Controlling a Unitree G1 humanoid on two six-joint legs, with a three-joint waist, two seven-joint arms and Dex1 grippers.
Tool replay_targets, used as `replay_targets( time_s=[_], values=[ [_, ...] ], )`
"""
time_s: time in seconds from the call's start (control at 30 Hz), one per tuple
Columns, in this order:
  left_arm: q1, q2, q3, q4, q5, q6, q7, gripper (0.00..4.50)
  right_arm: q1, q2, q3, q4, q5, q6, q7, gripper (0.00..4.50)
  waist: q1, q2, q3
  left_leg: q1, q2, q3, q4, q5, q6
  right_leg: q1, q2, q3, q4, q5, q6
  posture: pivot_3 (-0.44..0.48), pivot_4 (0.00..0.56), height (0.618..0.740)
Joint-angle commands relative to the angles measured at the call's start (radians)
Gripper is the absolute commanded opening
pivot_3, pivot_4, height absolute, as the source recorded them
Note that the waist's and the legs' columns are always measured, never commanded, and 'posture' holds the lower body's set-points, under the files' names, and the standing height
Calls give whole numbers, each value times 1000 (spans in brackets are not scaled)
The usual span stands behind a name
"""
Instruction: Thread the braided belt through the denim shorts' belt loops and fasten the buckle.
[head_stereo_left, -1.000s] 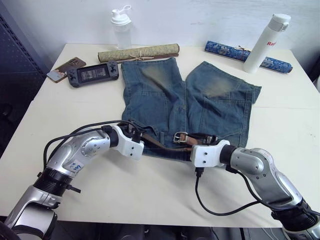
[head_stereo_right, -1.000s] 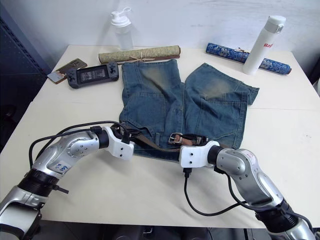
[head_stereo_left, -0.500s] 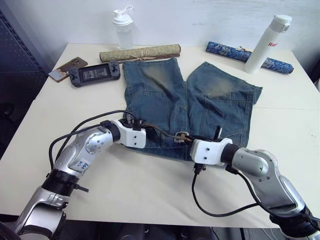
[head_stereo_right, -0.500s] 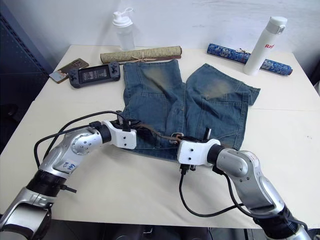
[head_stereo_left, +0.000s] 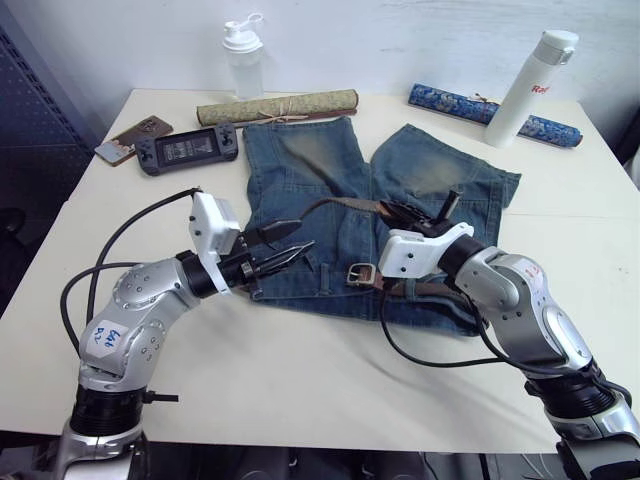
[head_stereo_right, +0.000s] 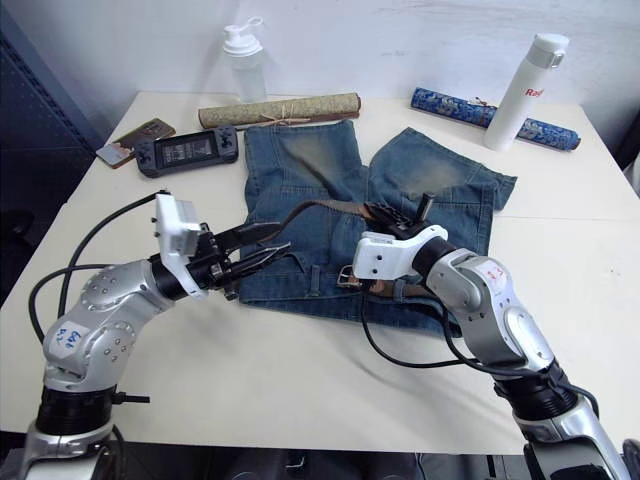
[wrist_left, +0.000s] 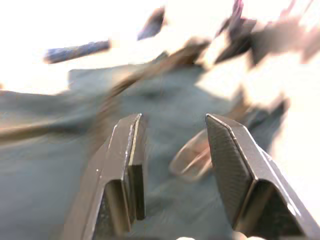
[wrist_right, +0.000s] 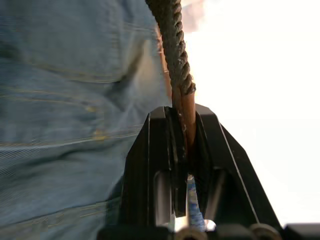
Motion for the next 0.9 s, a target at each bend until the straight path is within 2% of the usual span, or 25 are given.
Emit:
replay_targets(
  time_s=[0.03,0.1,0.23,0.33,0.5,0.73,0.9],
  values=[
    [54,52,134,-9,-547,344,112,2088,-21,18,14,38,-42,-64,-59,0,2,0,0,0,0,-1,1,0,0,0,1,0,0,0,0,0,150,717],
    [78,7,192,37,-694,382,258,2088,-29,24,13,55,-45,-74,-65,0,0,0,0,0,0,-1,1,0,0,1,2,0,0,0,0,0,150,717],
    [104,-33,142,72,-843,427,439,3149,-39,21,9,59,-50,-121,-87,0,-7,0,0,1,0,-1,0,0,0,1,1,1,1,0,0,0,150,717],
    [63,-139,88,119,-967,357,671,4057,-36,15,17,50,-81,-167,-120,0,-7,0,0,0,0,-2,1,0,0,1,2,1,0,0,0,0,150,717],
    [-47,-319,85,175,-1148,195,962,4057,-39,22,45,37,-130,-217,-160,0,6,0,0,0,0,-2,2,0,0,2,2,1,0,0,0,0,150,717],
    [-67,-411,74,95,-1299,65,1230,4057,-23,34,45,54,-157,-247,-178,0,7,-1,-1,0,-1,-2,3,0,0,3,2,4,0,0,0,0,150,717],
    [-46,-453,89,81,-1307,41,1309,4057,-24,43,39,57,-159,-253,-178,0,10,-1,-1,1,-1,-1,3,0,0,3,3,5,-1,0,0,0,150,717]
  ],
)
